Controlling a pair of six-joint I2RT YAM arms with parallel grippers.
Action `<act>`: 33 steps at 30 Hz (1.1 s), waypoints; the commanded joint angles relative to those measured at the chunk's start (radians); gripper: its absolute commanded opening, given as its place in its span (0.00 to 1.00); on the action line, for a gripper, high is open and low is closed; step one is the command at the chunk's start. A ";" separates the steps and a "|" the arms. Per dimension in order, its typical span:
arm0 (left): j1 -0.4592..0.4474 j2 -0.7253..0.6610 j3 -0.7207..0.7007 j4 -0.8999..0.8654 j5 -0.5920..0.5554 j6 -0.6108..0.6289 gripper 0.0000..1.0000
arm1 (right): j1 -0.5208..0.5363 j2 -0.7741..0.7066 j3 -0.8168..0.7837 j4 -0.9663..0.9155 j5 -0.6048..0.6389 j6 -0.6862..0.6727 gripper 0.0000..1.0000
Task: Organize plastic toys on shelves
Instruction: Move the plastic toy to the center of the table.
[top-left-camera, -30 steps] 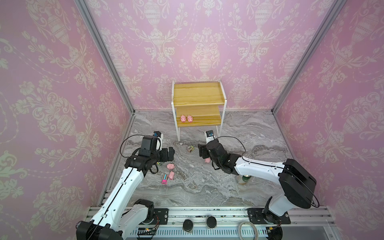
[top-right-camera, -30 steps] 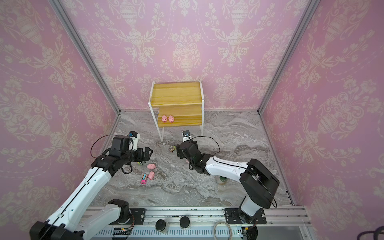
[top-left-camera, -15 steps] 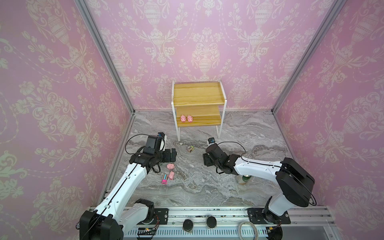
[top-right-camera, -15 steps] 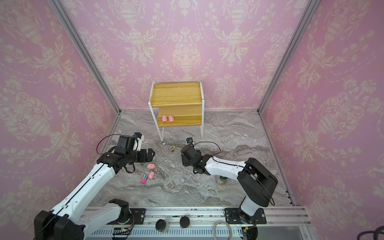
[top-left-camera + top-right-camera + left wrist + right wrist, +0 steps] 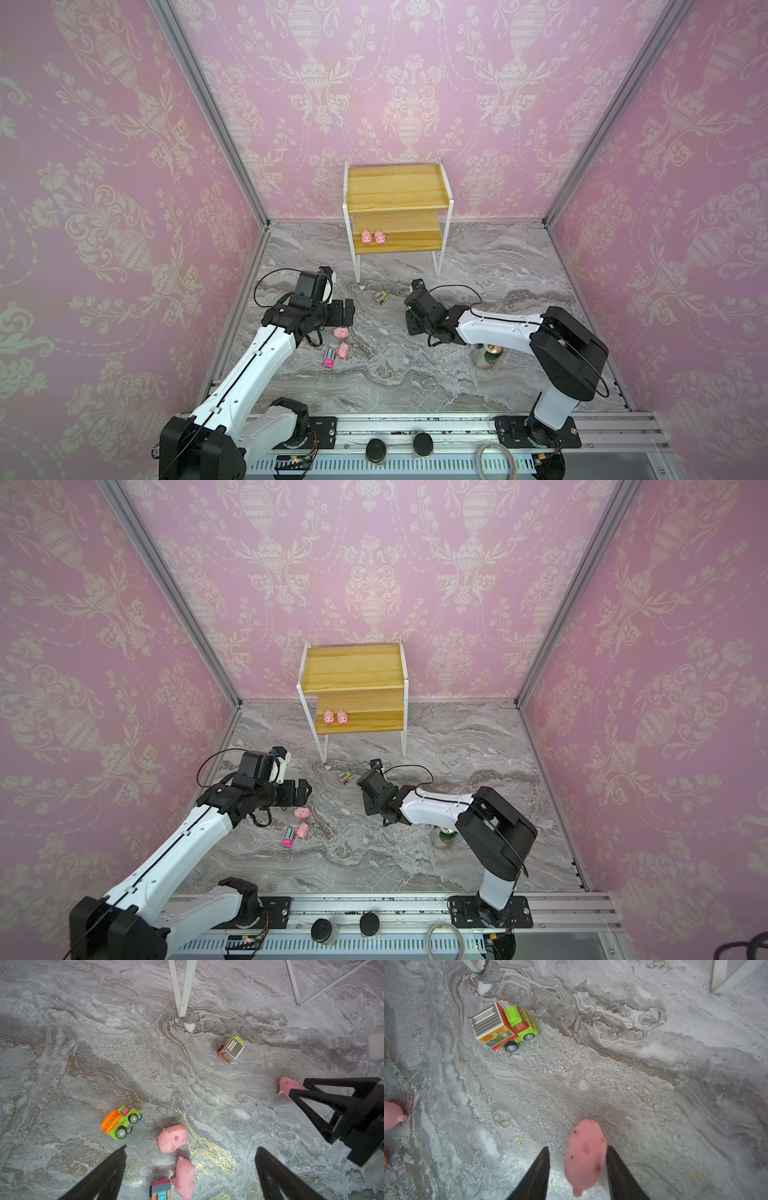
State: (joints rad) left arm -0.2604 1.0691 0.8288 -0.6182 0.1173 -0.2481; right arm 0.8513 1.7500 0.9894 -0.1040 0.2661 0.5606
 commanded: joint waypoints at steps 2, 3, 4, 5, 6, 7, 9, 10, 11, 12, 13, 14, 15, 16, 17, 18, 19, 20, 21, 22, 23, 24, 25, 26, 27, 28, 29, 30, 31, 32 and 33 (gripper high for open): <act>-0.010 -0.006 0.016 -0.020 -0.020 0.015 0.99 | -0.002 0.028 0.023 -0.041 -0.014 0.027 0.41; -0.010 -0.006 0.017 -0.018 -0.020 0.015 0.99 | -0.003 0.029 0.025 -0.045 -0.012 0.026 0.39; -0.010 -0.006 0.017 -0.019 -0.018 0.015 0.99 | -0.002 0.031 0.028 -0.051 -0.011 0.023 0.38; -0.011 -0.007 0.017 -0.019 -0.018 0.015 0.99 | -0.003 0.031 0.032 -0.056 -0.009 0.023 0.36; -0.010 -0.008 0.016 -0.018 -0.018 0.015 0.99 | -0.002 0.031 0.035 -0.061 -0.005 0.018 0.31; -0.010 -0.008 0.018 -0.020 -0.018 0.013 0.99 | -0.002 0.030 0.038 -0.068 -0.004 0.015 0.25; -0.010 -0.008 0.017 -0.019 -0.017 0.015 0.99 | -0.003 0.025 0.039 -0.078 0.000 0.013 0.17; -0.010 -0.008 0.017 -0.019 -0.018 0.015 0.99 | -0.002 0.019 0.036 -0.079 -0.002 0.012 0.12; -0.011 -0.008 0.016 -0.018 -0.016 0.015 0.99 | 0.000 0.013 0.033 -0.077 -0.005 0.013 0.11; -0.011 -0.008 0.018 -0.019 -0.017 0.014 0.99 | 0.003 0.005 0.029 -0.077 -0.008 0.014 0.10; -0.012 -0.008 0.018 -0.019 -0.016 0.015 0.99 | 0.006 -0.002 0.028 -0.082 -0.012 0.014 0.10; -0.012 -0.008 0.018 -0.017 -0.016 0.014 0.99 | 0.009 -0.008 0.028 -0.087 -0.017 0.015 0.10; -0.012 -0.008 0.018 -0.017 -0.015 0.015 0.99 | 0.013 -0.016 0.029 -0.095 -0.023 0.017 0.10; -0.013 -0.008 0.018 -0.017 -0.015 0.015 0.99 | 0.018 -0.022 0.028 -0.106 -0.029 0.018 0.10; -0.012 -0.008 0.018 -0.017 -0.014 0.015 0.99 | 0.025 -0.028 0.028 -0.115 -0.034 0.019 0.10; -0.012 -0.008 0.019 -0.017 -0.014 0.015 0.99 | 0.032 -0.033 0.026 -0.127 -0.040 0.023 0.10; -0.011 -0.008 0.018 -0.017 -0.013 0.015 0.99 | 0.040 -0.038 0.024 -0.141 -0.046 0.027 0.10; -0.012 -0.008 0.018 -0.017 -0.012 0.015 0.99 | 0.046 -0.043 0.021 -0.153 -0.055 0.030 0.10; -0.013 -0.008 0.018 -0.017 -0.012 0.015 0.99 | 0.054 -0.049 0.018 -0.169 -0.061 0.032 0.10; -0.011 -0.008 0.018 -0.017 -0.010 0.015 0.99 | 0.061 -0.057 0.014 -0.188 -0.066 0.032 0.10; -0.012 -0.008 0.018 -0.015 -0.008 0.015 0.99 | 0.067 -0.063 0.015 -0.206 -0.075 0.032 0.10; -0.011 -0.008 0.019 -0.015 -0.006 0.014 0.99 | 0.072 -0.068 0.015 -0.232 -0.083 0.032 0.10; -0.011 -0.006 0.020 -0.016 -0.004 0.015 0.99 | 0.077 -0.074 0.017 -0.257 -0.090 0.032 0.11; -0.011 -0.005 0.020 -0.014 -0.002 0.014 0.99 | 0.079 -0.078 0.020 -0.274 -0.104 0.032 0.11; -0.011 -0.004 0.021 -0.014 0.000 0.014 0.99 | 0.078 -0.077 0.026 -0.299 -0.125 0.029 0.11; -0.012 -0.004 0.021 -0.014 0.000 0.014 0.99 | 0.080 -0.074 0.037 -0.326 -0.137 0.024 0.11; -0.011 -0.004 0.021 -0.015 0.000 0.015 0.99 | 0.082 -0.071 0.045 -0.346 -0.148 0.016 0.11; -0.012 -0.004 0.021 -0.014 0.000 0.015 0.99 | 0.082 -0.066 0.060 -0.368 -0.162 0.005 0.12; -0.013 -0.003 0.021 -0.015 0.001 0.014 0.99 | 0.082 -0.055 0.082 -0.393 -0.168 -0.008 0.13; -0.011 -0.003 0.021 -0.015 0.001 0.015 0.99 | 0.081 -0.043 0.104 -0.418 -0.169 -0.021 0.13; -0.012 -0.003 0.021 -0.014 0.001 0.015 0.99 | 0.080 -0.020 0.135 -0.446 -0.172 -0.038 0.15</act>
State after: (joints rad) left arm -0.2653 1.0687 0.8288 -0.6182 0.1177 -0.2481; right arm 0.9302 1.7042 1.0492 -0.4438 0.1261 0.5652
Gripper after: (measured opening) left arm 0.990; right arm 0.142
